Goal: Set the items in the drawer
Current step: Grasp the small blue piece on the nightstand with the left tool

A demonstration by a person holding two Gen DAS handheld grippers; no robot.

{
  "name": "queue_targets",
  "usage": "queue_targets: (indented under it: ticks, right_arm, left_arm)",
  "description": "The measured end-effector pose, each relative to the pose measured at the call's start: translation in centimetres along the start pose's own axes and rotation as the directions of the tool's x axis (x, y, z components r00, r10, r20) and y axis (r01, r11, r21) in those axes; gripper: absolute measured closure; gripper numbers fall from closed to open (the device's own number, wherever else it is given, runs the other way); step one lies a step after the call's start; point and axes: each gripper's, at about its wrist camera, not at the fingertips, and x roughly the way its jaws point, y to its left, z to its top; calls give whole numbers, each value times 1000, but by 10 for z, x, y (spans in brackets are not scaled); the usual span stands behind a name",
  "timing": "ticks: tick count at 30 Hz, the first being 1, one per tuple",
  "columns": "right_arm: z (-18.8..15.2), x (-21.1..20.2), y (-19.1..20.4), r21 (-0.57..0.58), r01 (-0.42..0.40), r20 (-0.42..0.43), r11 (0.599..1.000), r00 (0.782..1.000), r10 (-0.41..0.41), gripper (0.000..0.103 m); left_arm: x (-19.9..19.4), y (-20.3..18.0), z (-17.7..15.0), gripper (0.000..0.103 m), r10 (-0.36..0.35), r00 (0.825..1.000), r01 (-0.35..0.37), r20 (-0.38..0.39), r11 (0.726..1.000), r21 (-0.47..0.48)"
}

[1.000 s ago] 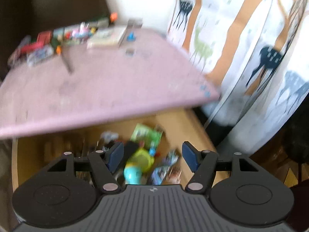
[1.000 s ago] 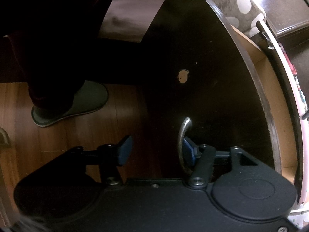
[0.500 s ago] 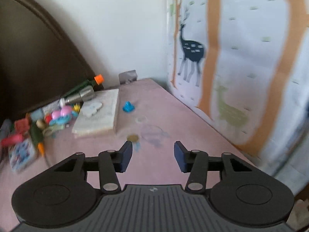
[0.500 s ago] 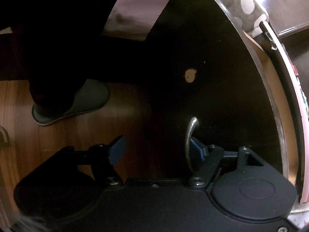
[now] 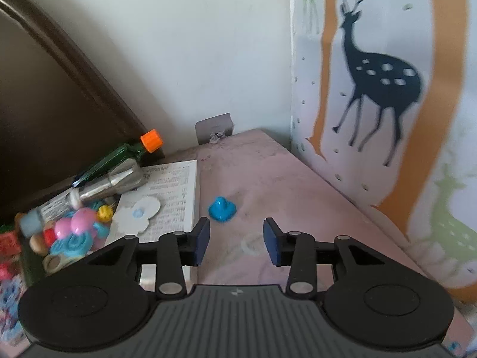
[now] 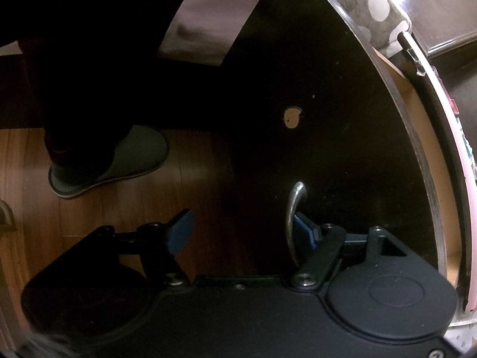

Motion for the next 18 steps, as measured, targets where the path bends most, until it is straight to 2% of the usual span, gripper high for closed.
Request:
queue_targets:
  ticks: [8,10,15,18]
  right_arm:
    - [5,2,1,4,4,-5,1000,1000,-4,29]
    - [5,1,1,5,4,-4,1000,1000,-4,29]
    - [6,1,1,3,4,-3,1000,1000,-4,29]
    - [6,1,0,3,5,-4,1000,1000,-5,29]
  left_arm:
    - [37,8,17,69,10,999,-8,-44,999,36]
    - [42,9,18,76,14,998,-12,-59,999,41]
    - [39,6,16,85,25,998,-21,-62,997,70]
    - [29,2,15,86,23,998,-19,-54,997,76]
